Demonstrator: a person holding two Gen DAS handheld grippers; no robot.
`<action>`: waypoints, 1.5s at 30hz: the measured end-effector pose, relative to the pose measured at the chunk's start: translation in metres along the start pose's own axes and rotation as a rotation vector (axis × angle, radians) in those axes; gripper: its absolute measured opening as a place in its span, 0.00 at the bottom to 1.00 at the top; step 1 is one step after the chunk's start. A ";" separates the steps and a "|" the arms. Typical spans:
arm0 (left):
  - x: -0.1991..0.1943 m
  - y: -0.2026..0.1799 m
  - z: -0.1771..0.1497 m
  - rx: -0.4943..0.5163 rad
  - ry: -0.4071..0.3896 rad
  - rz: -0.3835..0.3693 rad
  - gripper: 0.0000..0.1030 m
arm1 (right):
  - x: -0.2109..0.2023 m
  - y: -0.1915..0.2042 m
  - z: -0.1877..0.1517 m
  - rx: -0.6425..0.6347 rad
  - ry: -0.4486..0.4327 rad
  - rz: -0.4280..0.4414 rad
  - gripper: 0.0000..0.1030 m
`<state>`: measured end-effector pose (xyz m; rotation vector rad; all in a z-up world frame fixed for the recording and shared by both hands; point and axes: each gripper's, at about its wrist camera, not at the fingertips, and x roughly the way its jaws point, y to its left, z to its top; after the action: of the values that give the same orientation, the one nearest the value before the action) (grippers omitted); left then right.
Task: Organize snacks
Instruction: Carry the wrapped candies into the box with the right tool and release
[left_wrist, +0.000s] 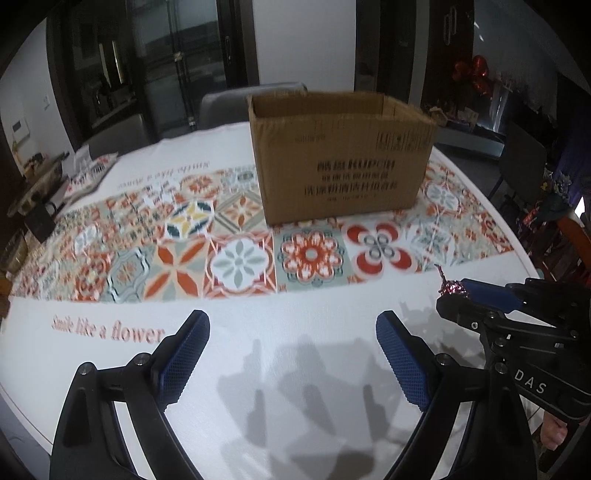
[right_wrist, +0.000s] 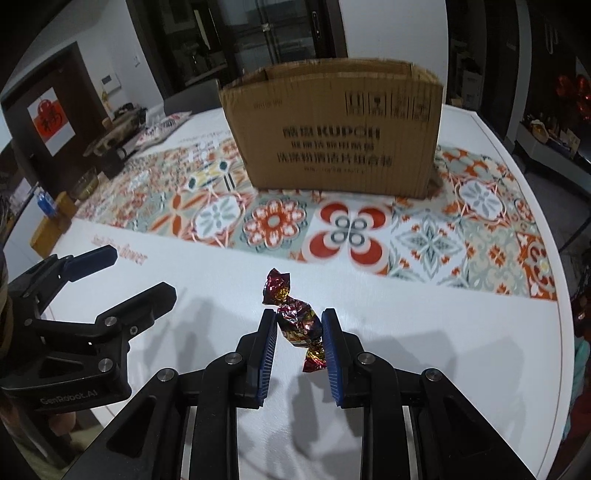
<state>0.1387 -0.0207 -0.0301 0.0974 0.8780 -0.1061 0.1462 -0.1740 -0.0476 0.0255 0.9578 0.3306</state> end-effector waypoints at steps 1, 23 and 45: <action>-0.002 0.000 0.004 0.001 -0.008 0.005 0.90 | -0.002 0.000 0.003 0.000 -0.006 -0.002 0.25; -0.020 0.005 0.092 0.033 -0.144 0.037 0.90 | -0.037 -0.003 0.081 -0.009 -0.133 -0.018 0.25; -0.012 0.016 0.152 0.001 -0.219 0.068 0.90 | -0.042 -0.015 0.147 -0.023 -0.234 -0.045 0.26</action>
<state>0.2487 -0.0237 0.0764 0.1145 0.6551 -0.0527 0.2466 -0.1824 0.0689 0.0210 0.7218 0.2903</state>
